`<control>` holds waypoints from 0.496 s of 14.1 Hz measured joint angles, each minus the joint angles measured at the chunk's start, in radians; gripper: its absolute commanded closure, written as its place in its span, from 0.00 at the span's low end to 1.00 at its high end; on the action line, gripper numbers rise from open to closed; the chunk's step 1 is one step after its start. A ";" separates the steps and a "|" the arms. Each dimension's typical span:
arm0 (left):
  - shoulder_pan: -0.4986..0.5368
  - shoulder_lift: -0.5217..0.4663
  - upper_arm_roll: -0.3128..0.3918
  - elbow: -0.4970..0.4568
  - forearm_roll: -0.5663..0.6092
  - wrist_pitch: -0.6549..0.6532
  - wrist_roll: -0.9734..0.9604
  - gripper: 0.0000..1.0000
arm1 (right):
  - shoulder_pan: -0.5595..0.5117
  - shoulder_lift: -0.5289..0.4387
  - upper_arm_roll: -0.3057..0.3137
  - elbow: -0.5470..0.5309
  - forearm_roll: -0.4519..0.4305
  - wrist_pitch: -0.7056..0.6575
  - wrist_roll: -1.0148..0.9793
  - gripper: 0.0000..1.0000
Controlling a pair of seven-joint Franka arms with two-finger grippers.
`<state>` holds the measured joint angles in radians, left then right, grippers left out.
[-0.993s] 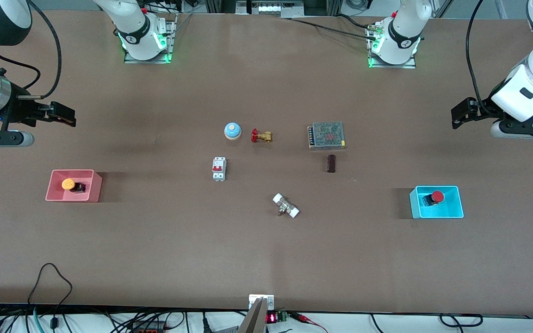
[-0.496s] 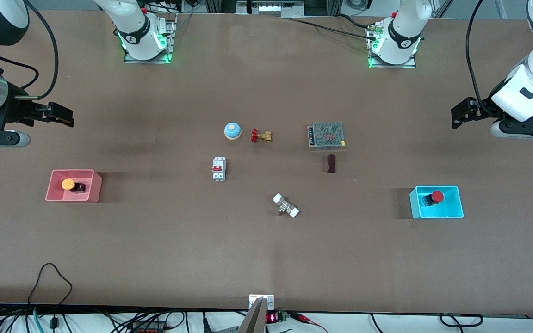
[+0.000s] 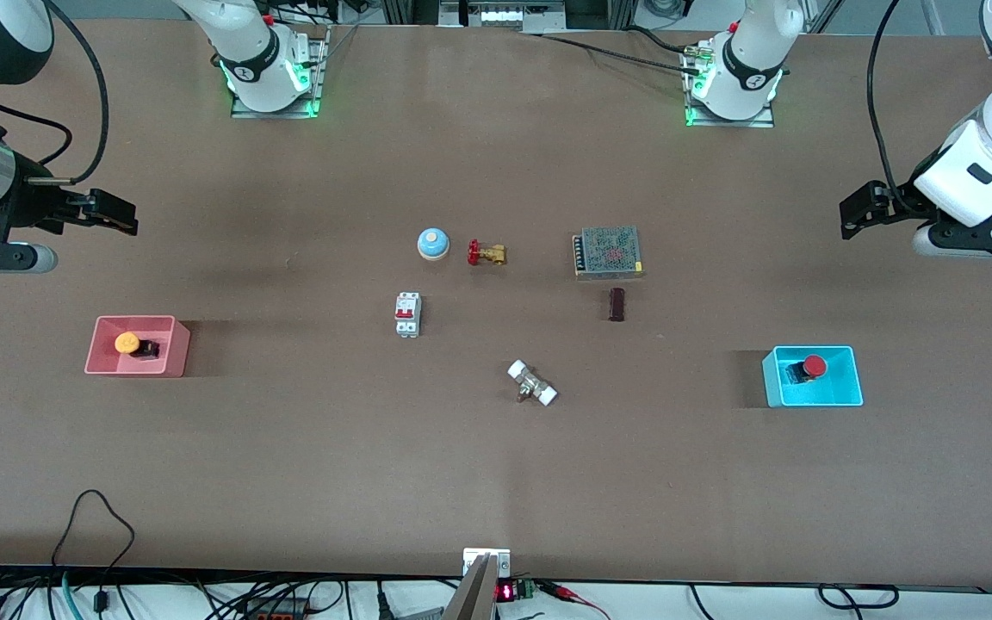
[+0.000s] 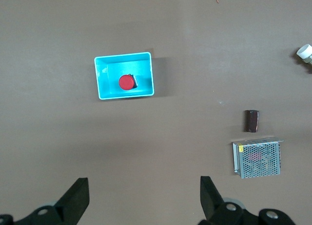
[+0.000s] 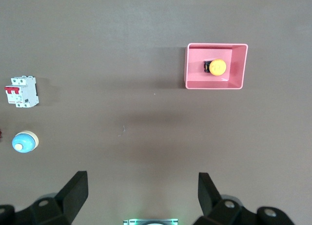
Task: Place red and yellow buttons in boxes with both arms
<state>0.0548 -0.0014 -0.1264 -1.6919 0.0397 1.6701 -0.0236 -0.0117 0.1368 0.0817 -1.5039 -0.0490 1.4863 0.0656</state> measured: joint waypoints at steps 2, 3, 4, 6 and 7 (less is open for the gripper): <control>0.000 0.000 0.000 0.000 0.000 0.000 0.000 0.00 | -0.001 0.000 0.000 0.000 0.000 -0.002 0.000 0.00; 0.000 0.000 0.000 0.000 0.000 0.000 0.000 0.00 | -0.002 0.000 -0.001 0.000 0.000 -0.003 0.000 0.00; 0.000 0.000 0.000 0.000 0.000 0.000 0.000 0.00 | -0.002 0.000 -0.001 0.000 0.000 -0.004 0.000 0.00; 0.000 0.000 0.000 0.000 0.000 0.000 0.000 0.00 | -0.010 -0.003 -0.002 -0.005 0.000 -0.006 -0.003 0.00; 0.000 0.000 0.000 0.000 0.000 0.000 0.000 0.00 | -0.015 -0.006 -0.002 -0.009 0.000 -0.006 -0.007 0.00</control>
<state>0.0549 -0.0014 -0.1263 -1.6919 0.0397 1.6701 -0.0236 -0.0267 0.1311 0.0798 -1.5130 -0.0490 1.4802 0.0584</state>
